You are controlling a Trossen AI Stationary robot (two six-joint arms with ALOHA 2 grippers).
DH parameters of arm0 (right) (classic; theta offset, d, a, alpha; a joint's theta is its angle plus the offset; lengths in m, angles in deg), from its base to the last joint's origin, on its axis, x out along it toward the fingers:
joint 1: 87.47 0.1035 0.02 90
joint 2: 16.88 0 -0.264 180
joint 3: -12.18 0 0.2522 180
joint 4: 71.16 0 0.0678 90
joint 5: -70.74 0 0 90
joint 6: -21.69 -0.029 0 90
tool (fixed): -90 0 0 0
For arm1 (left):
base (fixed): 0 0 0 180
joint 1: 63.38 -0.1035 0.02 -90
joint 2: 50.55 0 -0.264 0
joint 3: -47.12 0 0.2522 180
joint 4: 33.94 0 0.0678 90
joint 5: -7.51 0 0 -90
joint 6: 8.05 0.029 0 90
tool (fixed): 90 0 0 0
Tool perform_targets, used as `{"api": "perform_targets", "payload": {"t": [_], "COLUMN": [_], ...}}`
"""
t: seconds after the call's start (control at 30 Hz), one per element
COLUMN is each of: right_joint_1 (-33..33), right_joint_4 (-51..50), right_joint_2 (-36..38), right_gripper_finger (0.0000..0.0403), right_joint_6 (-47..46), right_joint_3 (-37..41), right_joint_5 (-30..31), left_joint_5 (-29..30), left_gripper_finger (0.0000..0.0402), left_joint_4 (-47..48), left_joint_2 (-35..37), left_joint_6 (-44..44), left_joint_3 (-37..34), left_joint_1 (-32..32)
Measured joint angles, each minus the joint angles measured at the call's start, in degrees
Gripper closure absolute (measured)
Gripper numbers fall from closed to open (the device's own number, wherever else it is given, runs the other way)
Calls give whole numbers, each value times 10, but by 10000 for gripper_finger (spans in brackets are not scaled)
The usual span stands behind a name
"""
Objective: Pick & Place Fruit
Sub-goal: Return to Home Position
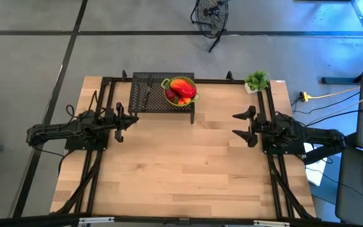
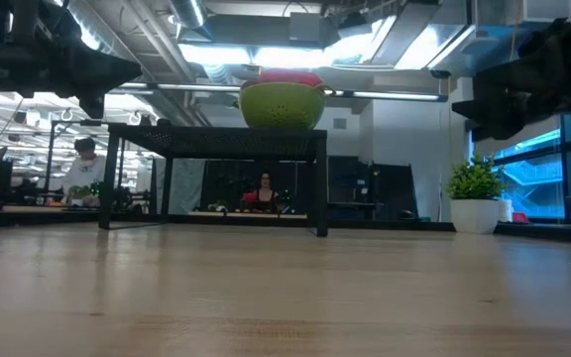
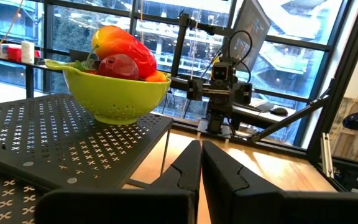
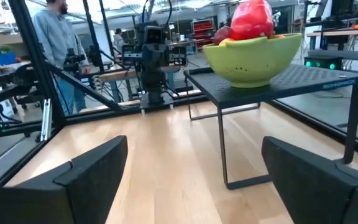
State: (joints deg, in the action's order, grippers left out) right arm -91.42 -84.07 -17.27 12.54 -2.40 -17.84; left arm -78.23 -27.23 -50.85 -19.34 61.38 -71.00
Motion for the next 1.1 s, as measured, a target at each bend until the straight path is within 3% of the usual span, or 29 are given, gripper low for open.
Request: {"api": "perform_targets", "payload": {"t": [0.53,1.1], "right_joint_1": [0,0], "right_joint_4": [0,-1], "right_joint_2": [-1,-1], "right_gripper_finger": [45,15], "right_joint_6": [6,6], "right_joint_3": [0,-1], "right_joint_5": [1,1], "left_joint_5": [0,0], "left_gripper_finger": [391,391], "left_joint_4": [0,0], "left_joint_2": [0,0], "left_joint_6": [0,0], "left_joint_3": [0,0], "left_joint_1": [0,0]}}
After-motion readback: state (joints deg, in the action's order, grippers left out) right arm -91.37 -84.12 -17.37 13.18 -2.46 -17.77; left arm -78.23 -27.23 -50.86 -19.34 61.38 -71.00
